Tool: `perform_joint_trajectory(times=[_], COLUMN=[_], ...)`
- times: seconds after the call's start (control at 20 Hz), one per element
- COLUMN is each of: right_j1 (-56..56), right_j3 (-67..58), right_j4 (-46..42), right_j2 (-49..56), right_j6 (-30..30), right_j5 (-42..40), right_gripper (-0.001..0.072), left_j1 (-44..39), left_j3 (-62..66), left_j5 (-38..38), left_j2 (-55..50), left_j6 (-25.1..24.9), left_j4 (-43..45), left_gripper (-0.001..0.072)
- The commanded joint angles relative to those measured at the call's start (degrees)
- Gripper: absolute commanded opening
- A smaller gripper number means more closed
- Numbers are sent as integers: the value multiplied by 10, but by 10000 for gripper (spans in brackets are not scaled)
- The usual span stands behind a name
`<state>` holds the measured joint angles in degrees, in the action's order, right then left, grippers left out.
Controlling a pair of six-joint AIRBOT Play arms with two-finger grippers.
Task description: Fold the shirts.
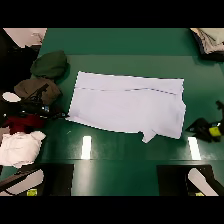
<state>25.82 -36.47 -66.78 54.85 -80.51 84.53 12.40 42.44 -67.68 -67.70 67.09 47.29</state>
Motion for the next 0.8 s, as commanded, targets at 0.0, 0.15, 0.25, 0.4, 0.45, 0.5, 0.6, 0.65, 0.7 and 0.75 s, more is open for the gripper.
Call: perform_joint_trajectory(times=[0.0,0.15,0.25,0.4,0.45,0.5,0.6,0.65,0.7,0.75], right_j1=[25,25,25,25,25,25,25,25,25,25], right_j3=[99,131,137,136,136,136,136,136,136,136], right_j4=[44,73,73,83,104,126,152,152,152,152], right_j2=[-19,-19,-19,-19,-19,-19,-19,-19,-20,-20], right_j6=[-4,-2,-2,1,11,18,26,30,42,51], right_j5=[-47,-96,-103,-115,-125,-133,-139,-138,-133,-126], right_gripper=[513,447,447,340,323,323,289,169,56,15], left_j1=[1,1,1,1,1,1,1,1,1,1], left_j3=[5,5,5,5,5,5,5,5,5,5], left_j5=[-3,-4,-4,-3,-3,-3,-3,-3,-3,-4], left_j2=[0,0,0,0,0,0,0,0,0,0], left_j6=[0,-1,-1,-1,-1,-1,-1,-1,-1,-1], left_j4=[-1,-1,-1,-1,-1,-1,-1,-1,-1,0], left_gripper=[21,21,21,21,21,21,21,21,21,21])
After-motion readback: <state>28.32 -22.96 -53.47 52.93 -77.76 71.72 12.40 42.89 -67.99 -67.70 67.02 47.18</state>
